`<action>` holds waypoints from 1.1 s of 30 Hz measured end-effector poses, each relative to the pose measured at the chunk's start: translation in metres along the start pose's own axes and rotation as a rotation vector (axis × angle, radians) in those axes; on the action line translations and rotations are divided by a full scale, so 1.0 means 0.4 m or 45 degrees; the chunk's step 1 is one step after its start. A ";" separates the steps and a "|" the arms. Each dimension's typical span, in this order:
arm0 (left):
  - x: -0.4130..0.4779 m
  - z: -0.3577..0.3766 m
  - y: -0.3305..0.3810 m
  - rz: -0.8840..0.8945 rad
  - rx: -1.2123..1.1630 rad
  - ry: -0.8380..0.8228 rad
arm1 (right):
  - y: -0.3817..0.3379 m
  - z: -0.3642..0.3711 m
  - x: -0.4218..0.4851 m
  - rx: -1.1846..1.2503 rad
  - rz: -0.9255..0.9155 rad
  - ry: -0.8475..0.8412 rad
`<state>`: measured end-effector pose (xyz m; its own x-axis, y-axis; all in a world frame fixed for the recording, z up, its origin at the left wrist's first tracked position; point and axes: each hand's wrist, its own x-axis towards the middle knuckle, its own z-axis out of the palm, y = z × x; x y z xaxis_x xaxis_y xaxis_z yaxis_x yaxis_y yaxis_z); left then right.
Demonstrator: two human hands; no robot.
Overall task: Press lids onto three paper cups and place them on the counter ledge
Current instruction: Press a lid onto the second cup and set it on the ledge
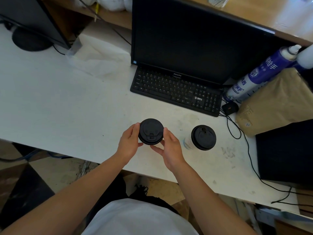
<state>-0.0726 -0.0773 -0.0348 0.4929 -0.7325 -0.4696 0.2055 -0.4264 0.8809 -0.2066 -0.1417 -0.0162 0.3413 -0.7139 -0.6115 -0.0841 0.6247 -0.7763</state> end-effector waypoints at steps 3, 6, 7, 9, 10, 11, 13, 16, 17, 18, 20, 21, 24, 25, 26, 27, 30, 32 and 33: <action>0.002 -0.005 -0.001 0.047 0.095 0.001 | -0.002 0.004 0.003 -0.028 -0.006 0.013; 0.001 -0.006 0.001 0.106 0.133 -0.008 | -0.005 0.009 0.003 -0.055 -0.021 0.015; 0.001 -0.005 0.004 0.121 0.145 -0.015 | -0.006 0.011 0.003 -0.058 -0.026 0.014; 0.002 -0.006 0.008 0.144 0.165 -0.026 | -0.006 0.014 0.003 -0.063 -0.038 0.016; 0.001 -0.008 0.008 0.153 0.170 -0.030 | -0.005 0.015 0.002 -0.064 -0.046 0.014; 0.002 -0.009 0.009 0.160 0.175 -0.033 | -0.004 0.016 0.003 -0.062 -0.054 0.010; 0.004 -0.012 0.010 0.171 0.185 -0.036 | -0.004 0.016 0.004 -0.054 -0.061 0.006; 0.003 -0.013 0.012 0.185 0.198 -0.037 | -0.004 0.015 0.004 -0.018 -0.049 0.004; 0.002 -0.012 0.014 0.182 0.207 -0.038 | -0.004 0.015 0.003 -0.010 -0.041 0.008; -0.001 -0.012 0.016 0.182 0.217 -0.039 | -0.004 0.016 0.002 -0.006 -0.035 0.013; -0.006 -0.009 0.021 0.194 0.237 -0.037 | -0.009 0.018 0.000 0.004 -0.024 0.016; -0.009 -0.006 0.026 0.196 0.247 -0.038 | -0.013 0.017 -0.003 0.014 -0.018 0.019; -0.017 0.003 0.034 0.155 0.214 -0.013 | -0.019 0.012 -0.010 0.038 0.015 0.048; -0.020 0.005 0.036 0.146 0.178 0.006 | -0.019 0.012 -0.012 0.041 0.029 0.069; -0.023 0.008 0.039 0.148 0.149 0.022 | -0.018 0.011 -0.013 0.045 0.036 0.091; -0.026 0.012 0.042 0.153 0.127 0.035 | -0.017 0.011 -0.015 0.058 0.042 0.108; -0.033 0.019 0.046 0.137 0.074 0.065 | -0.013 0.007 -0.019 0.158 0.073 0.115; -0.038 0.018 0.047 0.110 0.072 0.090 | -0.010 0.002 -0.021 0.227 0.083 0.112; -0.040 0.016 0.047 0.093 0.074 0.103 | -0.009 0.000 -0.024 0.249 0.084 0.109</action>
<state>-0.0820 -0.0768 -0.0112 0.5720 -0.7186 -0.3956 0.1184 -0.4049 0.9067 -0.2096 -0.1370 -0.0076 0.2594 -0.6884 -0.6773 0.0825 0.7146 -0.6947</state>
